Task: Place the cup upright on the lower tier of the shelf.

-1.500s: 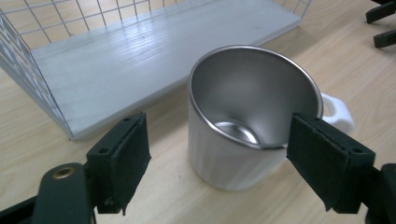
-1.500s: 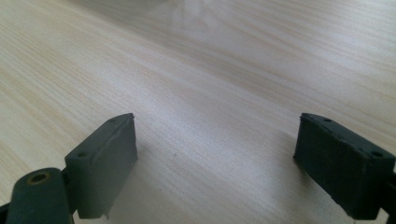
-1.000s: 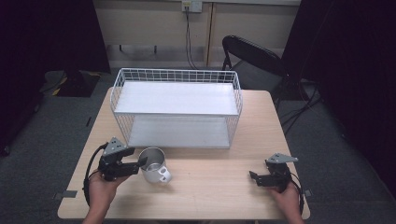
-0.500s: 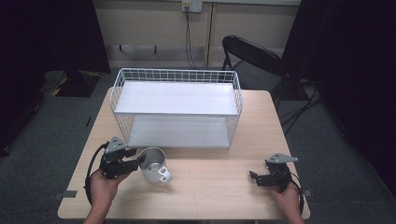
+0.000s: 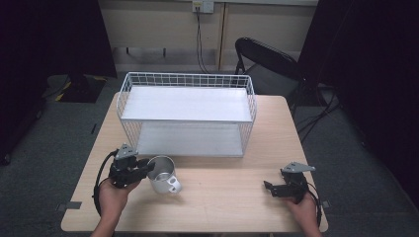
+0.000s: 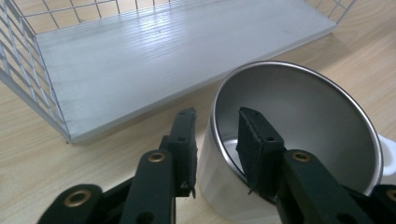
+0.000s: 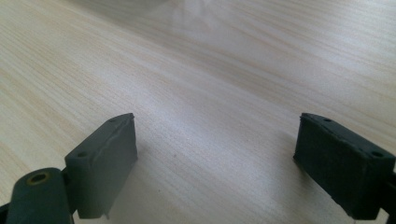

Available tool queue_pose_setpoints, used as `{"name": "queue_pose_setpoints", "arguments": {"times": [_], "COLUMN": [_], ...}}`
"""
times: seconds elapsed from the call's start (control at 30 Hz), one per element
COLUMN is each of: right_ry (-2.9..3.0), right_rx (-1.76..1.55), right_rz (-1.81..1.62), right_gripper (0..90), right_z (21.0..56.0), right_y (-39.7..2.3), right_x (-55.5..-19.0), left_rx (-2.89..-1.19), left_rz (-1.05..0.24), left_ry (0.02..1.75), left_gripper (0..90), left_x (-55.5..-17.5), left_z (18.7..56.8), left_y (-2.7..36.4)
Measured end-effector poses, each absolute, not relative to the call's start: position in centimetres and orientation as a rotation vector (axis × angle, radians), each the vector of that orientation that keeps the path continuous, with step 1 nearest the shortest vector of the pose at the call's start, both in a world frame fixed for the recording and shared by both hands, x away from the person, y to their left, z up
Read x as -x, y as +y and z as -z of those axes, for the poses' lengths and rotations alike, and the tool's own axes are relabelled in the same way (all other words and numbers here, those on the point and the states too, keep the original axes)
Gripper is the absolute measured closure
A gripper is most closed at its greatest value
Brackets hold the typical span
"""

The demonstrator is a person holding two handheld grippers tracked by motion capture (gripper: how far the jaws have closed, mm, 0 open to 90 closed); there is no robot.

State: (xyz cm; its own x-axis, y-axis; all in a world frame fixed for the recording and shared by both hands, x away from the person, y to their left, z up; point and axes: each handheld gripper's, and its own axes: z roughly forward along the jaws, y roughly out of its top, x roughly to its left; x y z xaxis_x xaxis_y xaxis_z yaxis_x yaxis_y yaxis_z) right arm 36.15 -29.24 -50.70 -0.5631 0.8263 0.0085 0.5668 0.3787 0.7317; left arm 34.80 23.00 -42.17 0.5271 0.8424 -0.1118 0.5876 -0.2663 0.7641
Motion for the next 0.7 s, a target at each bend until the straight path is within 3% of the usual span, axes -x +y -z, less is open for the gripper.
{"name": "queue_pose_setpoints", "arguments": {"times": [0.5,0.7], "right_ry": [2.286,2.285], "right_rx": [-1.213,-1.212], "right_rz": [-1.0,-1.0], "right_gripper": [11.9,11.9], "right_z": [50.7,50.7], "right_y": [-29.25,-29.25], "right_x": [-36.16,-36.16], "left_rx": [-1.992,-2.006], "left_rz": [-0.386,-0.385], "left_ry": [1.188,1.184], "left_gripper": [73.9,80.8], "left_x": [-35.26,-35.41], "left_z": [42.36,42.37], "left_y": [22.43,22.2]}}
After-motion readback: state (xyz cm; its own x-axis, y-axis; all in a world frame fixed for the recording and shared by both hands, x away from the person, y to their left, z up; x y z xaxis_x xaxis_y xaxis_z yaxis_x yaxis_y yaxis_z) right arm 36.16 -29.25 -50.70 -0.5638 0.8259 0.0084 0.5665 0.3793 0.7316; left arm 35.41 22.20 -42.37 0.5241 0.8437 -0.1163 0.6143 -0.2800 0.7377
